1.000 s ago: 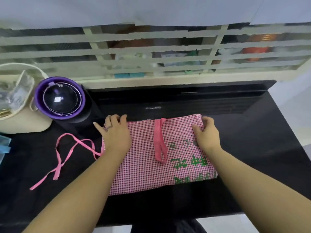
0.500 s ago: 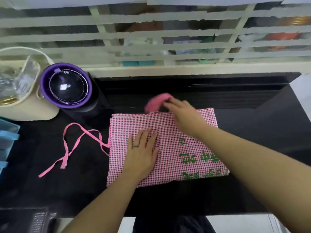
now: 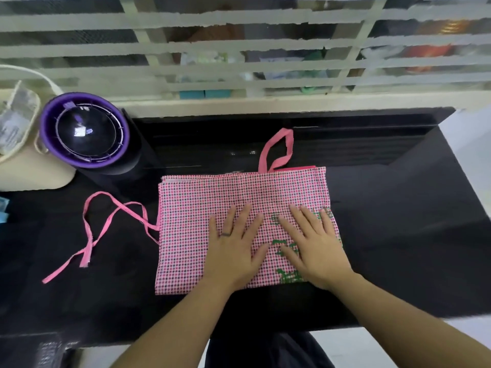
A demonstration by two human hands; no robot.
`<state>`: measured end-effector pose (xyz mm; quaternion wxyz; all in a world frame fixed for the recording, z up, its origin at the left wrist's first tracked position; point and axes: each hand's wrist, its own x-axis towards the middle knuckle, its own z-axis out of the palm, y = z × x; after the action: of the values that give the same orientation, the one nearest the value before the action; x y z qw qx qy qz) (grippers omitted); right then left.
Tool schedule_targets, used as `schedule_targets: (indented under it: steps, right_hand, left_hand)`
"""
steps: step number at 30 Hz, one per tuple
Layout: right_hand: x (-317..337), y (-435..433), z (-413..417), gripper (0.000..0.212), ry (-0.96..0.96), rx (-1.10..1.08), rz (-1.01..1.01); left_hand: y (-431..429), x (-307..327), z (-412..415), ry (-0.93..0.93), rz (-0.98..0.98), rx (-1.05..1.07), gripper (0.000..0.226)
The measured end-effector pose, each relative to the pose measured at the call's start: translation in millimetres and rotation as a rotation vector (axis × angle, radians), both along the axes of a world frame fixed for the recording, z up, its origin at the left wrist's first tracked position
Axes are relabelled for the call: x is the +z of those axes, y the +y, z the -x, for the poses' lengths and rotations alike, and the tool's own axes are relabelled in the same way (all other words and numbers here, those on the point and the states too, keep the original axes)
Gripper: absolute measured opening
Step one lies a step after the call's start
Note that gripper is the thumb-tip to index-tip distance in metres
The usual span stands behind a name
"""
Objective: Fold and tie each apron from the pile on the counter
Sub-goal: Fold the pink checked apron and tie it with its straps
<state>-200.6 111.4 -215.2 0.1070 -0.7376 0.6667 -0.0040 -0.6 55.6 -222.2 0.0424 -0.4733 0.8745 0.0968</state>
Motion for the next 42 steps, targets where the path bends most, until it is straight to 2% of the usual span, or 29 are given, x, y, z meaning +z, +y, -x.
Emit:
schedule_targets:
  steps: [3, 9, 10, 12, 14, 15, 18, 20, 22, 25, 27, 28, 31, 32, 33, 34, 36, 38, 40, 42]
  right_hand:
    - [-1.3, -1.1, 5.0, 0.064, 0.003, -0.023, -0.032]
    - [14.7, -9.3, 32.1, 0.066, -0.135, -0.382, -0.028]
    - [24.1, -13.5, 33.6, 0.06, -0.234, -0.446, -0.002]
    - [44.6, -27.1, 30.3, 0.057, -0.577, -0.663, 0.022]
    - [59.6, -42.6, 27.9, 0.059, -0.845, -0.892, -0.125]
    - [62.5, -48.4, 31.5, 0.05, -0.93, -0.948, -0.214]
    - [71.5, -59.3, 43.9, 0.022, -1.058, -0.962, -0.513]
    - [74.2, -62.7, 48.8, 0.018, -1.123, -0.893, -0.624]
    - [73.7, -63.6, 50.4, 0.02, -1.163, -0.785, -0.61]
    - [68.8, -58.5, 49.5, 0.019, -1.163, -0.708, -0.485]
    - [60.1, -53.6, 53.3, 0.02, -1.108, -0.726, -0.4]
    - [56.4, -52.2, 55.9, 0.023, -1.013, -0.738, -0.341]
    - [50.9, -43.3, 60.0, 0.043, -0.585, -0.777, -0.077]
    - [52.2, -37.6, 56.7, 0.048, -0.475, -0.729, 0.057]
    - [57.5, -32.0, 50.0, 0.049, -0.404, -0.603, 0.173]
    - [63.4, -24.7, 39.5, 0.049, -0.381, -0.42, 0.207]
    - [72.1, -10.1, 13.2, 0.058, -0.38, -0.035, 0.021]
    - [70.4, 3.4, -9.1, 0.08, -0.188, 0.186, -0.265]
    - [66.4, 13.1, -19.3, 0.095, 0.036, 0.276, -0.402]
    - [62.7, 17.4, -23.7, 0.096, 0.128, 0.266, -0.397]
  left_hand:
    - [-0.6, 1.9, 0.5, -0.019, -0.022, 0.016, 0.065]
    - [-4.9, 9.6, -3.5, -0.056, -0.115, -0.017, 0.072]
    - [-4.6, 11.8, -3.2, -0.058, -0.136, -0.017, 0.075]
    - [-6.1, 21.2, 0.7, -0.055, -0.168, -0.001, 0.077]
    - [-10.6, 32.8, 7.6, -0.052, -0.194, 0.02, 0.069]
    - [-13.4, 38.4, 12.3, -0.038, -0.192, 0.031, 0.064]
    - [-23.2, 50.4, 25.2, 0.02, -0.143, 0.044, 0.057]
    - [-30.1, 53.5, 32.7, 0.024, -0.178, 0.019, 0.066]
    - [-38.5, 54.5, 39.0, -0.012, -0.266, -0.008, 0.081]
    - [-55.5, 56.5, 46.7, -0.083, -0.403, -0.009, 0.099]
    - [-64.8, 58.3, 51.1, -0.1, -0.463, -0.019, 0.103]
    - [-67.2, 59.8, 52.6, -0.102, -0.479, -0.026, 0.102]
    - [-59.4, 62.2, 45.4, -0.037, -0.424, -0.067, 0.095]
    - [-52.3, 63.0, 38.1, 0.02, -0.385, -0.094, 0.091]
    - [-44.0, 63.8, 29.3, 0.071, -0.34, -0.136, 0.086]
    - [-33.2, 64.4, 17.9, 0.094, -0.299, -0.187, 0.083]
    - [-15.3, 62.7, -5.9, 0.046, -0.24, -0.297, 0.081]
    - [-0.3, 55.4, -25.7, -0.071, -0.226, -0.375, 0.087]
    - [12.2, 47.5, -38.8, -0.141, -0.213, -0.396, 0.091]
    - [19.9, 44.3, -40.1, -0.155, -0.205, -0.36, 0.085]
